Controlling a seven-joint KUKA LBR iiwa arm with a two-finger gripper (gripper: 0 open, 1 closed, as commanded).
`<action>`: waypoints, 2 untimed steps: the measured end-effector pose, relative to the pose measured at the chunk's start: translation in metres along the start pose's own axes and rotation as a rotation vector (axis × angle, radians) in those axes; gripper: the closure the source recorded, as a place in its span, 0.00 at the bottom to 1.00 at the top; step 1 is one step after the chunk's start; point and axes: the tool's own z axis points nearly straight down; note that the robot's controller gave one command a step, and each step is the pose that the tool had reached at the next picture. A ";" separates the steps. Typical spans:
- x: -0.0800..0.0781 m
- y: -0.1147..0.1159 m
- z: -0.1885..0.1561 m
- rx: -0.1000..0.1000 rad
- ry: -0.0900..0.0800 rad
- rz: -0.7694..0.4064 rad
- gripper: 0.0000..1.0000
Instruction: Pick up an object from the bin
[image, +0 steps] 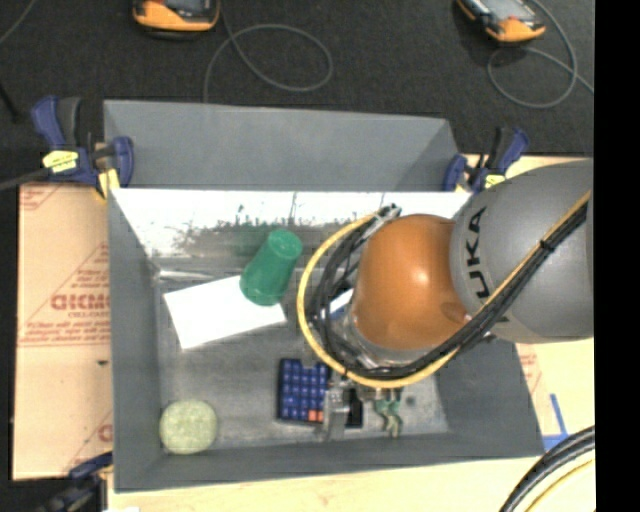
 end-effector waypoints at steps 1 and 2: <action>-0.002 0.000 -0.004 -0.001 -0.008 0.004 0.00; -0.009 -0.028 0.037 -0.001 -0.010 0.103 0.00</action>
Offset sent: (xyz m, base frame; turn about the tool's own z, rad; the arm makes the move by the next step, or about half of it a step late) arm 0.0102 -0.0393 -0.0541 0.1487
